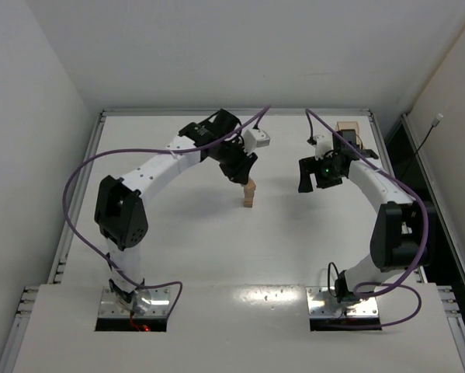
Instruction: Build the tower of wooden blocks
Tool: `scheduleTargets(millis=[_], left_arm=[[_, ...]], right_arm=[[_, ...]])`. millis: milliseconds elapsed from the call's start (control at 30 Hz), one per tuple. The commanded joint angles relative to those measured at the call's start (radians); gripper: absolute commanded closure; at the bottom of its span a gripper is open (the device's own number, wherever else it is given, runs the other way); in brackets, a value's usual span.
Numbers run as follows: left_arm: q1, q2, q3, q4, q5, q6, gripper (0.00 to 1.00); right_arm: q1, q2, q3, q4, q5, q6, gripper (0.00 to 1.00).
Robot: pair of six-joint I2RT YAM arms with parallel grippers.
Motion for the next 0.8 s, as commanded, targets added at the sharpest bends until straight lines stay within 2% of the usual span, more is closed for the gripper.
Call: scheduleTargets(millis=[0,767], left_arm=[[-0.016,0.012,0.039,0.012,-0.023,0.017,1.00],[-0.034,0.085,0.095,0.030,-0.014,-0.003,1.00]], right_arm=[[0.003,-0.013,0.035,0.013,-0.021,-0.007,0.25],[0.003,-0.013,0.026,0.022,-0.021,-0.007,0.25]])
